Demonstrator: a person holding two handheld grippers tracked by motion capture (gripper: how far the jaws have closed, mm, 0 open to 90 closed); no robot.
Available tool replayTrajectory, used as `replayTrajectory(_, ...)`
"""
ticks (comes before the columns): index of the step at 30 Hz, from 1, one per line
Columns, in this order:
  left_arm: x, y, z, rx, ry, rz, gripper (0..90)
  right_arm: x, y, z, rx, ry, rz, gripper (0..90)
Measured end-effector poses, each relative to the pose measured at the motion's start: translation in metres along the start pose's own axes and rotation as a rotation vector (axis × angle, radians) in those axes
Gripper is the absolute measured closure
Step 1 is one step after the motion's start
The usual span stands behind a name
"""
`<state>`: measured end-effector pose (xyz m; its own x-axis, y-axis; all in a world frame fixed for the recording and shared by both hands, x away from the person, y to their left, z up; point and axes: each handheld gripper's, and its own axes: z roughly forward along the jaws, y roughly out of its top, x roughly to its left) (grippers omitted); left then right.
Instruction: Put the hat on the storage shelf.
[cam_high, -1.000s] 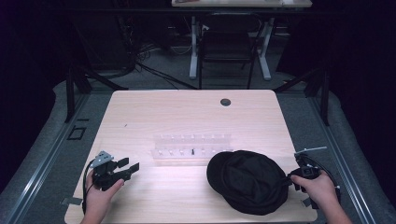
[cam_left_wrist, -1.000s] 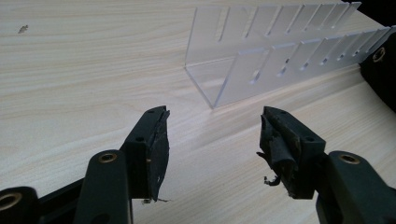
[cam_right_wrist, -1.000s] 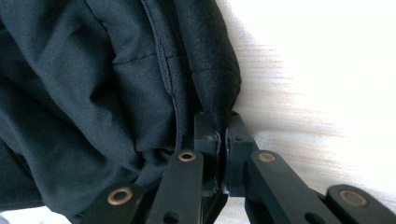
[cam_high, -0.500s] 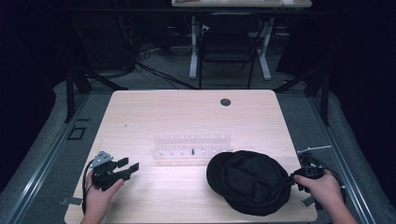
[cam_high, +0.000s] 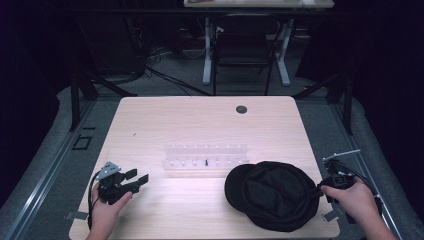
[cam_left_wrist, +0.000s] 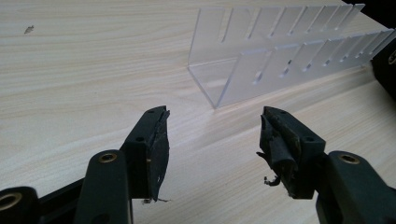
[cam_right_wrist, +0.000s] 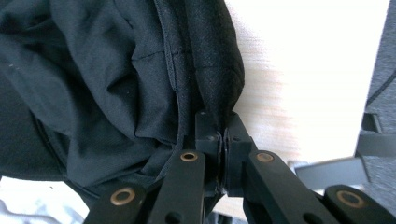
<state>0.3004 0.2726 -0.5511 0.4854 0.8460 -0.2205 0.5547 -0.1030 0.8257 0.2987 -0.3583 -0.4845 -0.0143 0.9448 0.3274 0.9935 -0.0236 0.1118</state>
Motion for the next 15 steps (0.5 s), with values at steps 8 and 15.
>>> replayTrajectory(8, 0.000, 0.000, 0.000, 0.003, 0.001, 0.002, 42.3, 0.013, 0.001, -0.020, -0.015, -0.026, 0.015, 87.5)
replayTrajectory(15, 0.000, 0.000, -0.001, 0.008, 0.003, 0.001, 42.3, 0.029, 0.005, -0.040, 0.026, -0.071, -0.040, 87.4)
